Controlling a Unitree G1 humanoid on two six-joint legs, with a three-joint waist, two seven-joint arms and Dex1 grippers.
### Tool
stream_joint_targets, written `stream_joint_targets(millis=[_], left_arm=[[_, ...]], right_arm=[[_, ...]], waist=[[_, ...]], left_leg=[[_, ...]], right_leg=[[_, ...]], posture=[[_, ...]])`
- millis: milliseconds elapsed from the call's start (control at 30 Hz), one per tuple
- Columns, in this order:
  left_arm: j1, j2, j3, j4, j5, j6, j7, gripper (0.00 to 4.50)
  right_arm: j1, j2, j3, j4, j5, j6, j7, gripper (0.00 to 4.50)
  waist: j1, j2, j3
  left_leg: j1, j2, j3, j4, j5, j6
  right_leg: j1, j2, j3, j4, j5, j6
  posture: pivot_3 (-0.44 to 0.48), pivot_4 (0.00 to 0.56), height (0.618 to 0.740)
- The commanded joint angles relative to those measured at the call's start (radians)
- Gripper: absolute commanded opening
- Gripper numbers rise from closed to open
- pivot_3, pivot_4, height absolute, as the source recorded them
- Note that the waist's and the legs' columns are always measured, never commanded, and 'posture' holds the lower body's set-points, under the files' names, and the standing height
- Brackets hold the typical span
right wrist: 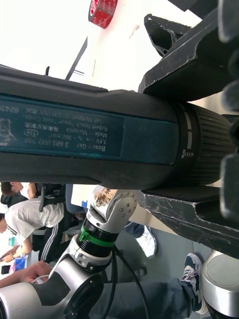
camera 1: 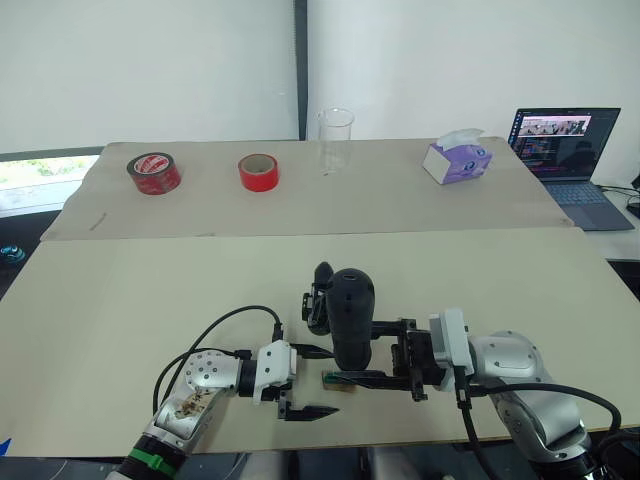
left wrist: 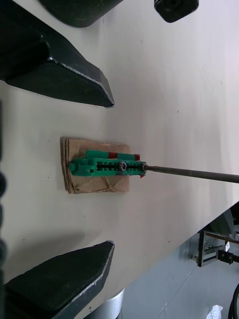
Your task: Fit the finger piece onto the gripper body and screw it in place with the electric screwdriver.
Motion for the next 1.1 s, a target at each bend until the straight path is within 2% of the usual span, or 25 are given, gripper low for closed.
stream_joint_targets(millis=[33, 367, 733, 1100], left_arm=[[0.027, 0.014, -0.020, 0.038, 0.022, 0.045, 0.010, 4.50], [0.027, 0.018, -0.008, 0.027, 0.006, 0.057, 0.008, 4.50], [0.028, 0.083, 0.039, 0.046, -0.069, 0.034, -0.073, 4.50], [0.042, 0.100, 0.091, 0.086, -0.117, -0.024, -0.116, 4.50]], right_arm=[[-0.010, 0.004, -0.011, -0.014, 0.021, -0.034, 0.002, 1.93], [-0.015, 0.004, -0.021, -0.028, 0.045, -0.019, -0.001, 1.93], [-0.046, 0.002, -0.023, -0.054, 0.089, 0.013, -0.025, 1.93], [-0.066, -0.017, -0.038, -0.072, 0.125, 0.037, -0.042, 1.93]], waist=[[-0.001, 0.000, 0.000], [-0.003, 0.000, 0.000], [-0.018, -0.002, 0.001], [-0.024, -0.002, 0.001]], left_leg=[[0.000, 0.000, 0.000, 0.000, 0.000, 0.000], [0.000, 0.000, 0.000, 0.000, 0.000, 0.000], [0.000, 0.002, 0.000, -0.003, 0.000, 0.000], [0.001, 0.003, 0.000, -0.005, 0.000, 0.000]], right_leg=[[0.000, 0.000, 0.000, 0.000, 0.000, 0.000], [0.000, 0.000, 0.000, 0.000, 0.000, 0.000], [-0.003, 0.002, -0.001, 0.001, 0.000, 0.000], [-0.003, 0.003, -0.001, 0.001, 0.000, 0.000]], posture=[[0.000, 0.150, 0.740], [0.000, 0.150, 0.740], [0.000, 0.150, 0.740], [0.000, 0.150, 0.740]])
